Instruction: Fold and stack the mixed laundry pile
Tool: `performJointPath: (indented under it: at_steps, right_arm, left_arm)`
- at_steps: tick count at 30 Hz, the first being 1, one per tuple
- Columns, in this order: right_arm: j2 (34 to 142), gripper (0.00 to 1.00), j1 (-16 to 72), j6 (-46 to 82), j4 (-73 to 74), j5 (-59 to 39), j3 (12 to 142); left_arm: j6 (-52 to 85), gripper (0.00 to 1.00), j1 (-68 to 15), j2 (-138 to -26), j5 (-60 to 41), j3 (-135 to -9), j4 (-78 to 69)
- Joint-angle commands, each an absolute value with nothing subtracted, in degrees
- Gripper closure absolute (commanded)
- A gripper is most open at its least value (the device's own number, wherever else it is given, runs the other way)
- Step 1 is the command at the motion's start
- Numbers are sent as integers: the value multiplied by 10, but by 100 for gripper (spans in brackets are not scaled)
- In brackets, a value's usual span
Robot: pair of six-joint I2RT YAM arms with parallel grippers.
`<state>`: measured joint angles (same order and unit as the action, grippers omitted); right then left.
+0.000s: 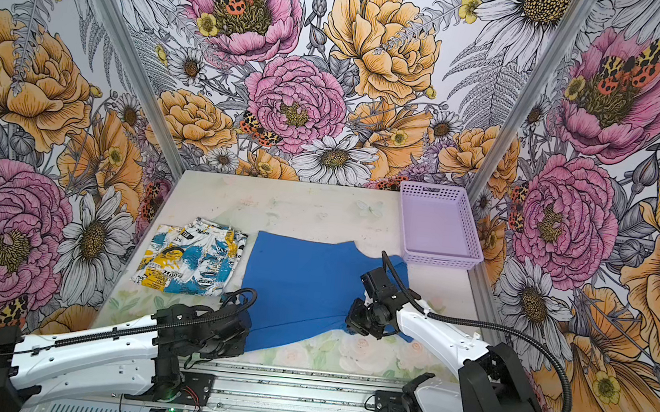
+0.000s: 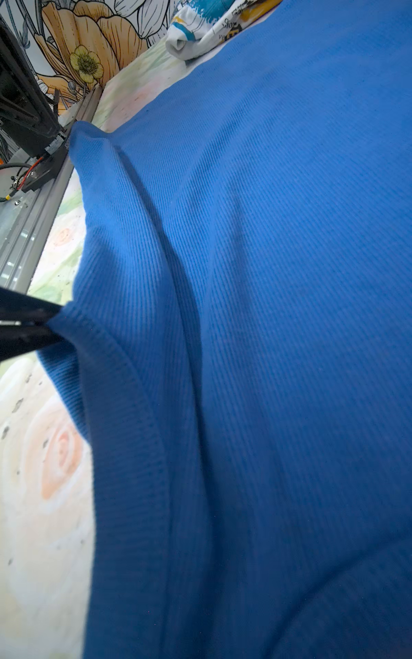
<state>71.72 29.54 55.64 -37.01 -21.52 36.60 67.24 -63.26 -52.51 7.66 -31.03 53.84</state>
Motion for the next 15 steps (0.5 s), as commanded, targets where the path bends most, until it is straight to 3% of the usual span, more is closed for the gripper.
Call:
performJointPath:
  at_steps: [1, 15]
  right_arm:
    - [720, 100, 292, 548, -372, -221, 375]
    - [720, 100, 291, 549, -373, -219, 375]
  left_arm:
    - [692, 82, -637, -545, 95, -304, 547]
    - [686, 73, -615, -594, 83, -282, 508]
